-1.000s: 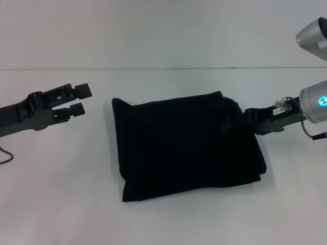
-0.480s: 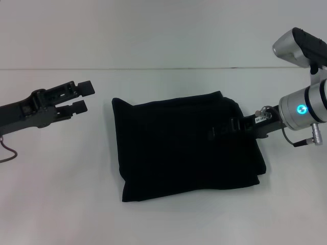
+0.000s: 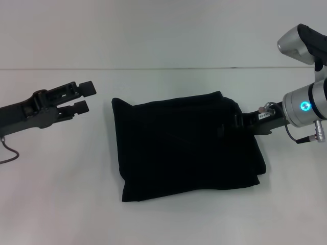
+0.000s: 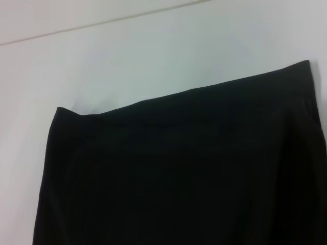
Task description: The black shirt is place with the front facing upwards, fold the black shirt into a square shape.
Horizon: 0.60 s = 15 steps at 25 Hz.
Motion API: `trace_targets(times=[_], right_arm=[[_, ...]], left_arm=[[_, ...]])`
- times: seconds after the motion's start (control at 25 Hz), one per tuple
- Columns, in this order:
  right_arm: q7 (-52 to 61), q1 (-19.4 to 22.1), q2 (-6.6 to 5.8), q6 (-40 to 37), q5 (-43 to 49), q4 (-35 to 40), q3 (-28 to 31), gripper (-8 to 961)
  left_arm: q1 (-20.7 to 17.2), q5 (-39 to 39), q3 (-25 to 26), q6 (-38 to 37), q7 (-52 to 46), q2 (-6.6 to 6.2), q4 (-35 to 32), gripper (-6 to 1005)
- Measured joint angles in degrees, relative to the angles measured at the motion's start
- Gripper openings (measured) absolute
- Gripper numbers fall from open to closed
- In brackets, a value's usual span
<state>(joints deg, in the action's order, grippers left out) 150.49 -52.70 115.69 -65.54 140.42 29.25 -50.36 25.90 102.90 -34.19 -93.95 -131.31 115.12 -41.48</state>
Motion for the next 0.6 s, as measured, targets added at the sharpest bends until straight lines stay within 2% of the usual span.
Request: trace_targets(times=[0.08,0.36,0.48,0.52,0.6], right_arm=[[0.0,0.0,0.01,0.1,0.0,0.1,0.0,384],[-0.2,0.0,0.13,-0.2,-0.2,1.3,0.3,238],[0.3,0.1,0.73,-2.3,-0.3,6.1,0.3,175],[1.5,0.2,1.38,-4.9,-0.2,11.4,0.2,154],[2.3,0.2,1.70,-6.4,0.0,14.1,0.0,42]], left_arm=[[0.1,0.0,0.0,0.0,0.0,0.01,0.0,938],[0.3,-0.3,0.1,0.0,0.0,0.29,0.0,938],[0.3,-0.4,0.3,0.0,-0.1,0.28,-0.1,939],[0.3,-0.4,0.5,0.0,-0.2,0.25,-0.1,939],[0.3,-0.5,1.1,0.0,-0.3,0.17,-0.1,939]])
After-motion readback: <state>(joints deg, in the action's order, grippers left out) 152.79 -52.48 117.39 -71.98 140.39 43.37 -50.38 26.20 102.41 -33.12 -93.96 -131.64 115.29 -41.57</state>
